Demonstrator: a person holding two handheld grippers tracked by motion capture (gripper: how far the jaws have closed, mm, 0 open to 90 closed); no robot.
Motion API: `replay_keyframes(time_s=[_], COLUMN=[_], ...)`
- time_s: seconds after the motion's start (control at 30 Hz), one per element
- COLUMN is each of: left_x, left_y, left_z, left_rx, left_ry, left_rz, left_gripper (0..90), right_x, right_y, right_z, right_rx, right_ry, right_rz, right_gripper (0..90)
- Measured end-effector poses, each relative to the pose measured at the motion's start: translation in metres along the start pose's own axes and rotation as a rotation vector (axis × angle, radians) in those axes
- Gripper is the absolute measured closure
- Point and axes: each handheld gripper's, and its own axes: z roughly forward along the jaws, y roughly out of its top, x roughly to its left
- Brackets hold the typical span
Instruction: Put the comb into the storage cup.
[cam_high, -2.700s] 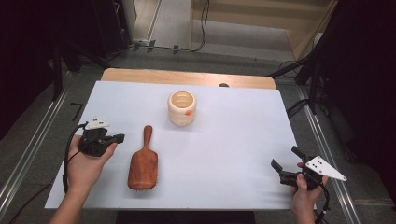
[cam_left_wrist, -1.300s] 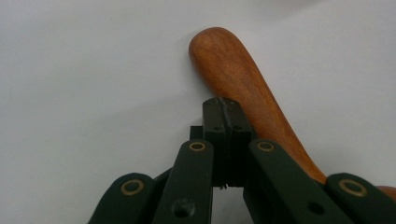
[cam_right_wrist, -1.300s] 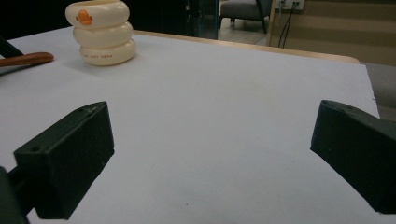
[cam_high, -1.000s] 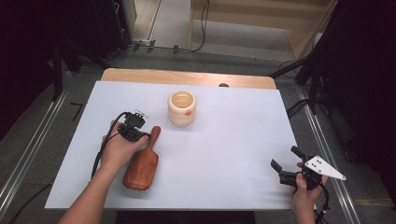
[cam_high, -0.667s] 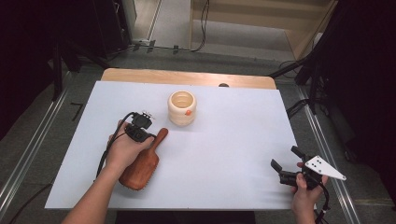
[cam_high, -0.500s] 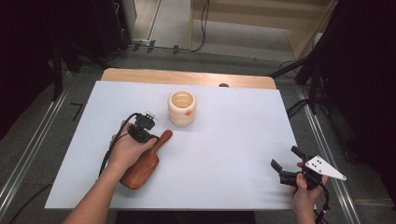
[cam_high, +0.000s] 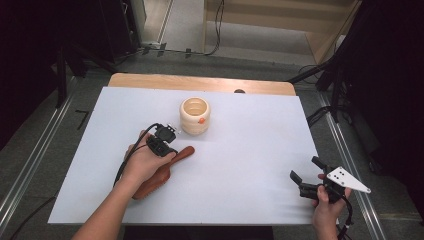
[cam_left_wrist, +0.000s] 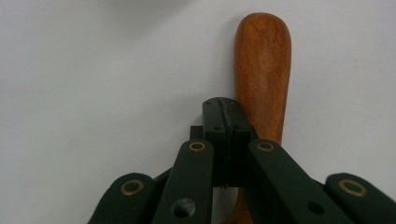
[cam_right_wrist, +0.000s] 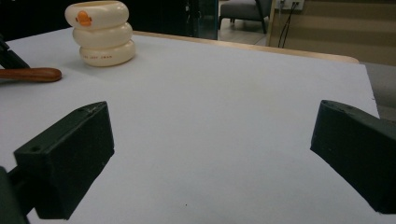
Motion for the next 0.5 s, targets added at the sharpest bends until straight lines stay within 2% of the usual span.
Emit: replay_keyframes(time_s=[0.27,0.5], left_x=[-0.017,-0.027], left_y=[0.003,0.001], left_z=[0.003,0.002], left_rx=[0.019,0.019], left_ry=[-0.01,-0.02], left_rz=[0.06,0.086], left_gripper=[90.0,90.0], right_x=[0.0,0.0], right_y=[0.0,0.0], right_z=[0.0,0.0], right_rx=[0.001,0.001], right_ry=[-0.001,-0.001], right_rz=[0.0,0.0], right_gripper=[0.0,0.0])
